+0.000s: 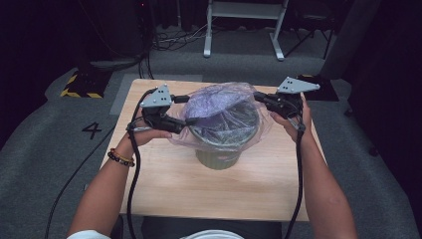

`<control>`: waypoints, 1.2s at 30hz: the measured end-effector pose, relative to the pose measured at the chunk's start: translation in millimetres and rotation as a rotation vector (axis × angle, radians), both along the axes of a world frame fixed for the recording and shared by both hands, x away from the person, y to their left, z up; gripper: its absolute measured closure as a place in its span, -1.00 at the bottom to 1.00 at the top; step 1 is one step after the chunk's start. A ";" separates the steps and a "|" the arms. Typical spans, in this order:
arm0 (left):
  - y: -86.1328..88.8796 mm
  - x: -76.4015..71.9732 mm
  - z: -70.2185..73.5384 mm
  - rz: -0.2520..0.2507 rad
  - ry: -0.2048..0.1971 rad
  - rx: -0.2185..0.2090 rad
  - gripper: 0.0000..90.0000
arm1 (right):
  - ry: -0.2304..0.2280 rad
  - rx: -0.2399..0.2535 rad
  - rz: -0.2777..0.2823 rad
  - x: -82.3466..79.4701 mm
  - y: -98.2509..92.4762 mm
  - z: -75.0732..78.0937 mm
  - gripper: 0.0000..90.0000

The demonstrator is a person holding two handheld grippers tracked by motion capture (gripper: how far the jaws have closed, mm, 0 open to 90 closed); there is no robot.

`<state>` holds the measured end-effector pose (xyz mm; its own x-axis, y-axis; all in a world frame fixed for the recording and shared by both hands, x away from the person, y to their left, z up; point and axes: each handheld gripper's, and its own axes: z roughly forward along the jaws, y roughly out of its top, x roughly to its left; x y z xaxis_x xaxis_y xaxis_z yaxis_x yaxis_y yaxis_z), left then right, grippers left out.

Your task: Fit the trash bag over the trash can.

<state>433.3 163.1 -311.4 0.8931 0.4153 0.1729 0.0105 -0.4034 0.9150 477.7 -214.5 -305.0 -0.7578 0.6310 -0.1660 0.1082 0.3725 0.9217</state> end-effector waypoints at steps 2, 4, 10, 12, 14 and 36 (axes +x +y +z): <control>-3.5 -0.2 -0.1 0.005 -0.006 0.036 -0.50 | 0.000 0.004 -0.009 2.2 1.5 0.2 1.00; -8.8 0.7 -0.8 0.034 -0.023 0.108 -0.42 | 0.003 0.007 -0.007 3.5 3.9 1.8 1.00; -12.8 3.9 0.5 0.077 -0.096 0.216 0.51 | 0.004 0.005 -0.006 7.5 9.0 8.1 1.00; -12.7 4.6 1.2 0.083 -0.120 0.233 0.78 | 0.009 0.013 0.001 7.9 9.6 9.5 1.00; -10.1 5.6 2.5 0.066 -0.109 0.213 0.80 | 0.006 0.010 -0.006 8.0 10.2 9.8 1.00; 16.4 54.9 -8.0 0.173 -0.026 0.009 1.00 | 0.119 0.034 -0.027 30.3 2.4 -5.9 0.97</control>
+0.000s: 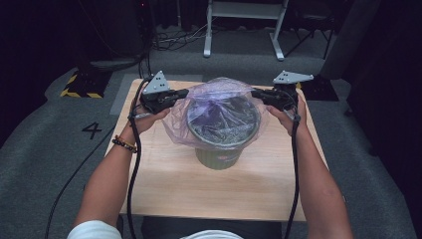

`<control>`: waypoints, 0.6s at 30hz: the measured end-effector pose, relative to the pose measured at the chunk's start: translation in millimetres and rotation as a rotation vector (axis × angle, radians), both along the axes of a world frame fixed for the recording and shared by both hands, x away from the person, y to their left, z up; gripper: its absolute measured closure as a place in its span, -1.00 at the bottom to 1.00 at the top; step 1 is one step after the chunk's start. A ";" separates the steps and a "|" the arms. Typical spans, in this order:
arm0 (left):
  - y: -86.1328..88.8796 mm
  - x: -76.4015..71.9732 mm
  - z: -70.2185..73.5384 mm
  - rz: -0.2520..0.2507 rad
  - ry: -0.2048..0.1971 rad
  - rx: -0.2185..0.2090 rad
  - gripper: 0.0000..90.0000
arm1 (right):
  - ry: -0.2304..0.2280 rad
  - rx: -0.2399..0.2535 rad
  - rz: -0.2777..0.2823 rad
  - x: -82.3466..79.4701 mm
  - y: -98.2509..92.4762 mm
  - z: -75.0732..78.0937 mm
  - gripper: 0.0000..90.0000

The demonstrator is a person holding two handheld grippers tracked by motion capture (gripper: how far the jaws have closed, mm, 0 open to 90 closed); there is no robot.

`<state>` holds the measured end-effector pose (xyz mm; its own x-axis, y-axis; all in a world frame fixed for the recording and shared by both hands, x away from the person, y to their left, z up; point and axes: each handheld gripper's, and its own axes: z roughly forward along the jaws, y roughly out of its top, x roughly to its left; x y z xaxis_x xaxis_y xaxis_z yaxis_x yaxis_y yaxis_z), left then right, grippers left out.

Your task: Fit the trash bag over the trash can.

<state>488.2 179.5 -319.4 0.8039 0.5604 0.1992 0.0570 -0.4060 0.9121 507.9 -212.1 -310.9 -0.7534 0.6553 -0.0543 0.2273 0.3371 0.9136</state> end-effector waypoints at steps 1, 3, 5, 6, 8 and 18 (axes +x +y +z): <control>-0.7 3.2 -1.7 0.015 0.004 -0.005 1.00 | 0.018 -0.004 -0.010 3.9 -2.2 -3.2 0.97; -1.4 12.3 -5.2 0.035 0.025 -0.021 1.00 | 0.041 -0.004 -0.033 8.3 -5.7 -7.3 0.97; -1.3 19.8 -8.8 0.043 0.037 -0.046 1.00 | 0.060 0.003 -0.054 12.8 -10.0 -11.3 0.97; -1.4 22.8 -10.9 0.028 0.054 -0.060 1.00 | 0.071 0.013 -0.062 15.6 -13.2 -14.1 0.97; -2.7 19.5 -12.0 0.008 0.028 -0.071 1.00 | 0.088 0.024 -0.081 18.7 -17.4 -17.9 0.97; 3.7 -11.1 4.6 -0.095 0.035 -0.076 -0.36 | 0.055 0.047 -0.061 9.9 -16.3 -8.7 1.00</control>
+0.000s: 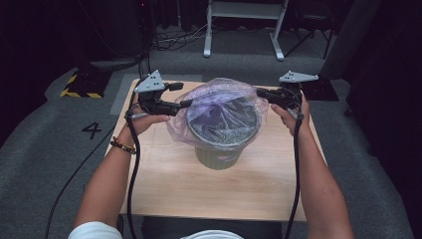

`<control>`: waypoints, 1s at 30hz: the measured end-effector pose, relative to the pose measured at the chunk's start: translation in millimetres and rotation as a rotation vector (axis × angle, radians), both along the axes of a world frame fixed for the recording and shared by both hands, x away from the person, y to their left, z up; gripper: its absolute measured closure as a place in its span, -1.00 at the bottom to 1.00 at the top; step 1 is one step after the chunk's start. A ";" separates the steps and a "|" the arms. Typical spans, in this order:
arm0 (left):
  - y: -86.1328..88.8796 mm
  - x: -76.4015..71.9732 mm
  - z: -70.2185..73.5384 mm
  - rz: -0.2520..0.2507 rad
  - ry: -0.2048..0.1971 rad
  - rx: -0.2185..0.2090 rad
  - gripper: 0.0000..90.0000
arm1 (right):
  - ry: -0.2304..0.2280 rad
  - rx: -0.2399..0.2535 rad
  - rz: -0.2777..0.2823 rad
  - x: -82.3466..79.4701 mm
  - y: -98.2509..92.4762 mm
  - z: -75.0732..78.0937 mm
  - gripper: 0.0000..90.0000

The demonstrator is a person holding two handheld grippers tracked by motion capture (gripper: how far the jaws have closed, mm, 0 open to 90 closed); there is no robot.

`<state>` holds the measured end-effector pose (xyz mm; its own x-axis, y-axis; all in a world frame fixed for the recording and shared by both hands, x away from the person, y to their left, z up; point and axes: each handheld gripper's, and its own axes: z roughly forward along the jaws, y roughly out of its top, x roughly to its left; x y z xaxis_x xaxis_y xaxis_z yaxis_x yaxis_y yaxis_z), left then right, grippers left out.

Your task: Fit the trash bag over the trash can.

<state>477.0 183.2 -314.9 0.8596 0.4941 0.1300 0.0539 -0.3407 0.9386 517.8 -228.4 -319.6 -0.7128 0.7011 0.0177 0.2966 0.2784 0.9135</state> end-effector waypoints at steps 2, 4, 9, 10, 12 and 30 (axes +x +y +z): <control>-3.7 0.7 -2.7 -0.013 0.011 0.054 -0.45 | -0.003 -0.007 0.022 -0.9 4.2 1.6 0.99; -7.6 3.7 -6.1 -0.010 0.027 0.101 -0.46 | -0.004 0.001 0.036 -1.0 8.0 2.9 0.98; -8.1 9.3 -8.2 0.020 -0.015 0.143 0.48 | -0.011 -0.009 0.080 -1.8 15.1 7.3 0.98; -7.2 11.2 -7.8 0.030 -0.018 0.141 0.73 | -0.016 -0.026 0.081 -2.1 16.1 7.8 0.99; -6.0 19.1 -6.9 0.058 -0.016 0.129 0.99 | -0.010 -0.029 0.085 -1.2 15.2 7.6 0.99; -27.1 67.4 -57.2 0.077 0.262 0.085 1.00 | 0.217 0.010 0.018 15.1 -0.4 -31.6 1.00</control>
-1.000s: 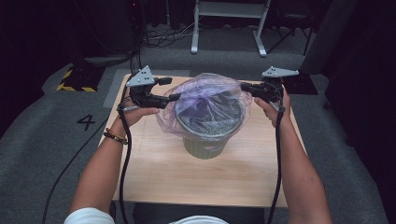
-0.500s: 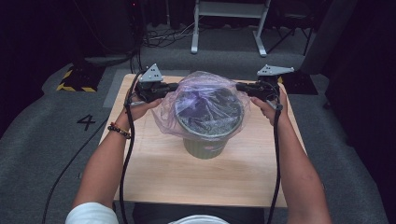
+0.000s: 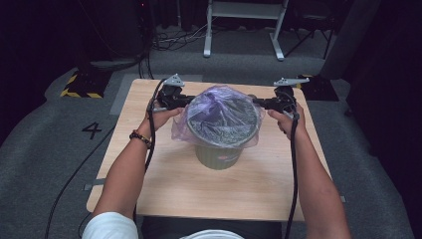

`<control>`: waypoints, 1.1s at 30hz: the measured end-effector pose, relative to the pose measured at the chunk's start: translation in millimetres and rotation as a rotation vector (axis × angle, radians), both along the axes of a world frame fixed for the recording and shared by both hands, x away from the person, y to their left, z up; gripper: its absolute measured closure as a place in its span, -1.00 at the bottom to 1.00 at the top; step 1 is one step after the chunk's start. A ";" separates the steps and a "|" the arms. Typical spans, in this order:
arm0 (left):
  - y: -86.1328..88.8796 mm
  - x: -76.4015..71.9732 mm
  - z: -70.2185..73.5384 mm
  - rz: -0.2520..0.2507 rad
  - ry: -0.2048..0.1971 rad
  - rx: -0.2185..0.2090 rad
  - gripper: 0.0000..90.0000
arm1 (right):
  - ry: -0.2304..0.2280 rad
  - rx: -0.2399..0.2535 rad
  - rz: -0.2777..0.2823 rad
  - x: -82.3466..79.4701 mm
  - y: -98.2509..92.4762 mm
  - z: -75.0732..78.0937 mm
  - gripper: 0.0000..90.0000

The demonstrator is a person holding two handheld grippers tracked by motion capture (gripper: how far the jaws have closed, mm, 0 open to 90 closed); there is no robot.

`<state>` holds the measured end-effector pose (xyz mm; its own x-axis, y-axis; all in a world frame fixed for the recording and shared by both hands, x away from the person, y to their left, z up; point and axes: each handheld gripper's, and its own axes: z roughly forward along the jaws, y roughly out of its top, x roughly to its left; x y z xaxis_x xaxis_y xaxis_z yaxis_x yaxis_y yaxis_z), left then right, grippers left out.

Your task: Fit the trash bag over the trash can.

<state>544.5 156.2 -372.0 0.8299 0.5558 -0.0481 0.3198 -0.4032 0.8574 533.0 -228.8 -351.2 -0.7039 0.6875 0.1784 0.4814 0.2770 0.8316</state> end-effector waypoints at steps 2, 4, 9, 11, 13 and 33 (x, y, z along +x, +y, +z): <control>3.1 -2.3 -3.5 0.002 0.001 -0.025 0.99 | 0.005 0.022 0.010 -2.0 -2.8 -5.5 1.00; 7.7 -5.5 -9.2 0.029 0.010 -0.025 0.89 | 0.007 0.036 0.012 -5.8 -6.1 -11.2 1.00; 30.1 -28.5 -20.4 0.056 -0.041 -0.051 0.50 | -0.004 0.021 0.001 -13.5 -16.2 -25.2 0.89; 40.4 -40.7 -16.9 0.088 -0.080 -0.066 0.19 | -0.033 0.027 0.002 -17.4 -20.7 -27.0 0.77; 50.2 -56.7 -13.7 0.085 -0.128 -0.091 -0.16 | -0.093 0.019 -0.005 -24.5 -23.1 -24.2 0.35; 40.1 -112.9 -10.5 -0.079 -0.261 0.017 -0.17 | -0.358 -0.095 0.000 -111.2 -67.2 -24.7 -0.29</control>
